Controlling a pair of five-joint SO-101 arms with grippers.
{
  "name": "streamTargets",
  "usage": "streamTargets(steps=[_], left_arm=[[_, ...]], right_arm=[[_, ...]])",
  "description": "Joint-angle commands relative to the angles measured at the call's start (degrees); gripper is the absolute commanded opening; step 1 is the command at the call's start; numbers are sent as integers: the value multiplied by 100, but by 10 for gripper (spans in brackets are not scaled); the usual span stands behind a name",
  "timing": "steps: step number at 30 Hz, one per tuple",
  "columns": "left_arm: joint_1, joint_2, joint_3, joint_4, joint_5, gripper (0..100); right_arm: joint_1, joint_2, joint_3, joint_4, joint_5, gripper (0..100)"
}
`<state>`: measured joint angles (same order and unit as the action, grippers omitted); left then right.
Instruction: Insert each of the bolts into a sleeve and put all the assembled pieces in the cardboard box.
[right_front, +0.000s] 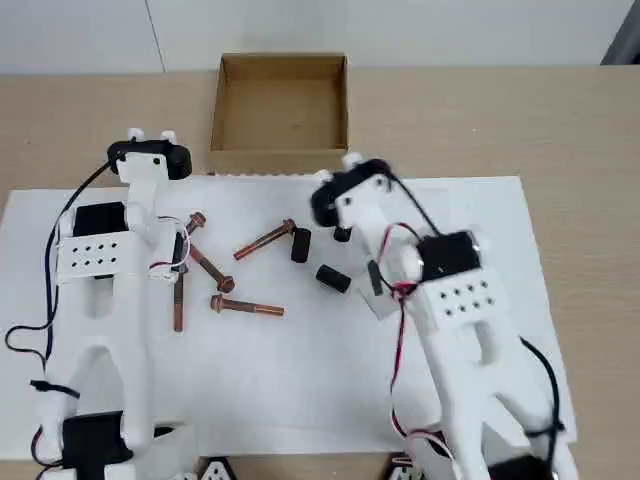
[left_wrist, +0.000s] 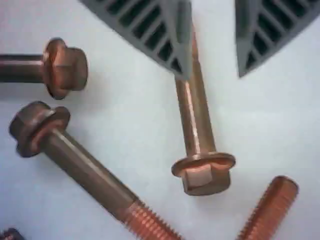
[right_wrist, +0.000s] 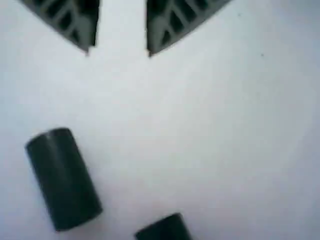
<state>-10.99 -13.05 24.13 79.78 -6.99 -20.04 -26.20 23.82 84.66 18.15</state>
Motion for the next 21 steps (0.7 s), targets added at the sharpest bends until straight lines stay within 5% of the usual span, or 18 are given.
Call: streamTargets(steps=[1,21], left_arm=[[0,-9,-382,26,-141,58],[9,9,-488,26,-352,58]], right_arm=[[-40,462,-598,22,273,72],[242,2431,-1292,-180,1644,188]])
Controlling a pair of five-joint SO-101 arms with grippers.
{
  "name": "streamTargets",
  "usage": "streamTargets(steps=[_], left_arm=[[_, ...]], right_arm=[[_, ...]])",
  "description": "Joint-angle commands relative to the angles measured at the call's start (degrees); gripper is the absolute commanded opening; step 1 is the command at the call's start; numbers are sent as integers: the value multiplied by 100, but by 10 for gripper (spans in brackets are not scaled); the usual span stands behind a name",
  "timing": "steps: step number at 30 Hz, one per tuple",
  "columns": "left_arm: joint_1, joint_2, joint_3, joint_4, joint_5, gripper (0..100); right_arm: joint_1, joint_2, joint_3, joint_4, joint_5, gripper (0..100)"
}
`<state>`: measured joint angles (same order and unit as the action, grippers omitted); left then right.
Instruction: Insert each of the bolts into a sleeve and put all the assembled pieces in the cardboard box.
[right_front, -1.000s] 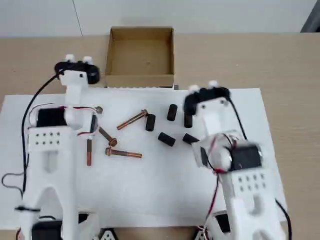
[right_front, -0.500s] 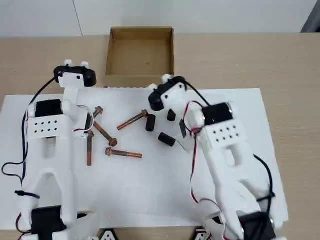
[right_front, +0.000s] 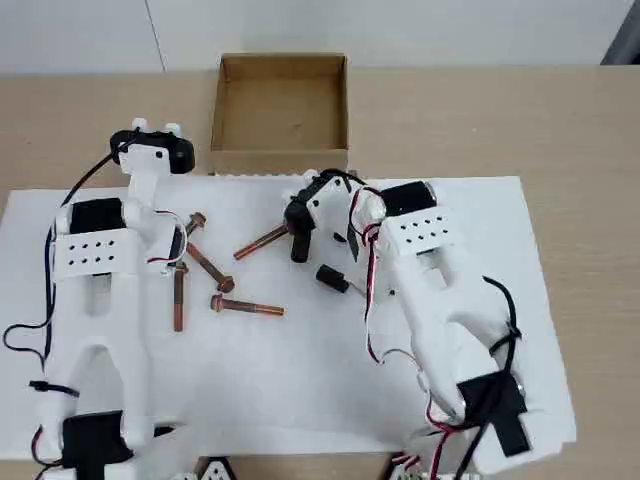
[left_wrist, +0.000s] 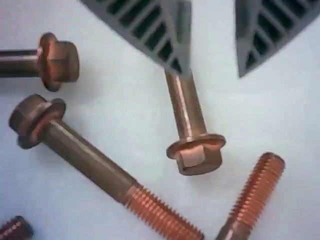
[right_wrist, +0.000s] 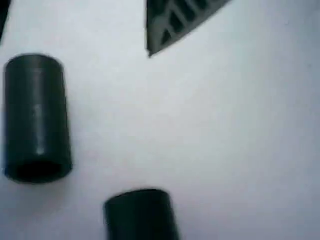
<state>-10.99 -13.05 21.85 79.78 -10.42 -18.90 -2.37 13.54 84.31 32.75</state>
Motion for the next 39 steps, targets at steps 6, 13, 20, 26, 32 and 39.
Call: streamTargets(steps=[6,13,20,26,32,39], left_arm=[[9,35,-251,26,0,58],[9,35,-233,26,9,58],[0,44,-224,26,9,58],[0,44,-13,0,9,58],[0,35,171,-9,-9,58],[9,9,163,18,9,54]], right_arm=[[312,470,-264,-453,448,188],[268,919,-273,-778,466,187],[268,1349,-264,-831,466,178],[268,1719,-273,-1059,466,14],[268,1710,-299,-1042,422,10],[251,1218,-1301,-127,-264,10]])
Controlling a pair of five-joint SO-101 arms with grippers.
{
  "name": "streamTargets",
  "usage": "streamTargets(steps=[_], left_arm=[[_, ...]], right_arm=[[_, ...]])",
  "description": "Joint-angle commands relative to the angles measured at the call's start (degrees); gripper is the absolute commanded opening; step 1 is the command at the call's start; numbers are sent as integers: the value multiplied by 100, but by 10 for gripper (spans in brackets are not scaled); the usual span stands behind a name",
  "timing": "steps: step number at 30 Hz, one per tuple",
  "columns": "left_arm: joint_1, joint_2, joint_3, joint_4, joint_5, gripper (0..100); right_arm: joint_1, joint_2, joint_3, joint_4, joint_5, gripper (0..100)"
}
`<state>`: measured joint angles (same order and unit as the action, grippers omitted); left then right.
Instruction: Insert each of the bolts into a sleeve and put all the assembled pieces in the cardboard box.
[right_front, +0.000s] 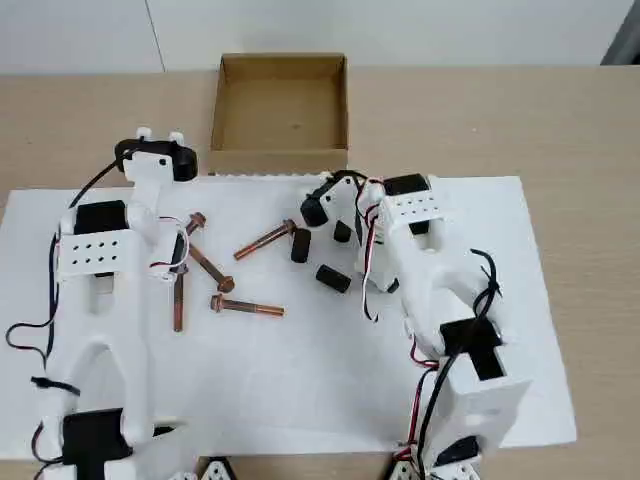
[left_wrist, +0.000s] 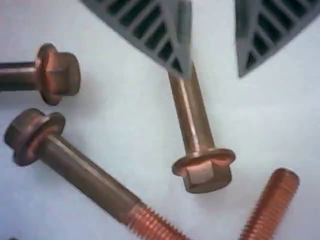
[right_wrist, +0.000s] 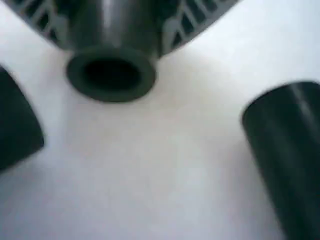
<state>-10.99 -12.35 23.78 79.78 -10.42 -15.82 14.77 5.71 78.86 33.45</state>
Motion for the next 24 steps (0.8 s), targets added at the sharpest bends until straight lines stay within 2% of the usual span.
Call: streamTargets(steps=[1,4,8,15,19,24], left_arm=[[9,-70,-31,26,9,54],[-44,-79,-48,35,-9,54],[35,-26,-242,440,-62,54],[554,-18,-462,589,-264,54],[1090,132,-1174,941,-360,54],[1363,1477,-2686,1653,-396,54]], right_arm=[[-84,-646,-668,576,-431,9],[-101,-1051,-897,1103,-633,9],[-40,-1516,-941,1622,-932,2],[110,-2176,-914,1947,-1600,3],[400,-2492,-738,1965,-1705,3],[857,-2853,-44,1947,-1697,3]])
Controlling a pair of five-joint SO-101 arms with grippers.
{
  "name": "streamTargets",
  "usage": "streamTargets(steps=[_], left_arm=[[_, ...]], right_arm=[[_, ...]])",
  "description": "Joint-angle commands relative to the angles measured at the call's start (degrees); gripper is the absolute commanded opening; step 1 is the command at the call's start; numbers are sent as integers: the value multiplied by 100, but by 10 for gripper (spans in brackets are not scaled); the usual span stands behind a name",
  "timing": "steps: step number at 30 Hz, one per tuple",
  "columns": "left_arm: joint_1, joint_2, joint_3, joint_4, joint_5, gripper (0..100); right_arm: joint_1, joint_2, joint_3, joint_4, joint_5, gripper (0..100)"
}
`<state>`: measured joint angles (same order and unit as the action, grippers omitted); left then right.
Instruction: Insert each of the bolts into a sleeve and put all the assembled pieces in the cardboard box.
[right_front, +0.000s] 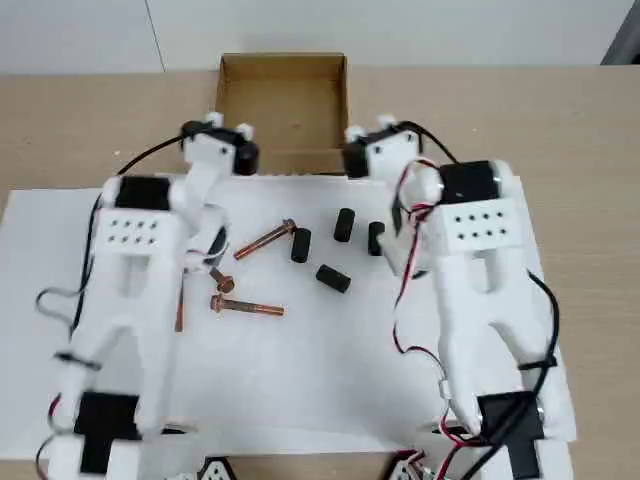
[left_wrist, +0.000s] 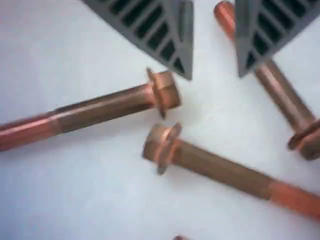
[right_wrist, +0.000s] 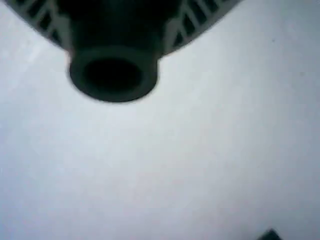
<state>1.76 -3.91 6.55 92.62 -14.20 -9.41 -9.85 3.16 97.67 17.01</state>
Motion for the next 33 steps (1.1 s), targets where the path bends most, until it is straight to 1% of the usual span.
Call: streamTargets(steps=[1,5,8,11,18,21,25,29,33], left_arm=[[88,949,-1262,484,-70,54],[88,2013,-2396,782,-369,54],[105,2347,-2782,782,-554,54],[255,2523,-2800,782,-756,54],[633,2901,-2800,782,-809,55],[774,3086,-2835,738,-941,58],[835,3191,-2835,431,-967,60],[844,3200,-2835,158,-1108,112],[844,3200,-2835,-123,-1134,126]], right_arm=[[303,-462,343,57,-53,3],[567,-760,844,22,-44,3],[699,-927,1160,13,-44,3],[813,-1059,1424,13,-44,4],[980,-1402,1996,-101,-44,4],[971,-1516,2198,-189,-35,4],[954,-1543,2286,-224,-35,4],[954,-1534,2286,-233,-35,4],[954,-1534,2286,-233,-35,4]])
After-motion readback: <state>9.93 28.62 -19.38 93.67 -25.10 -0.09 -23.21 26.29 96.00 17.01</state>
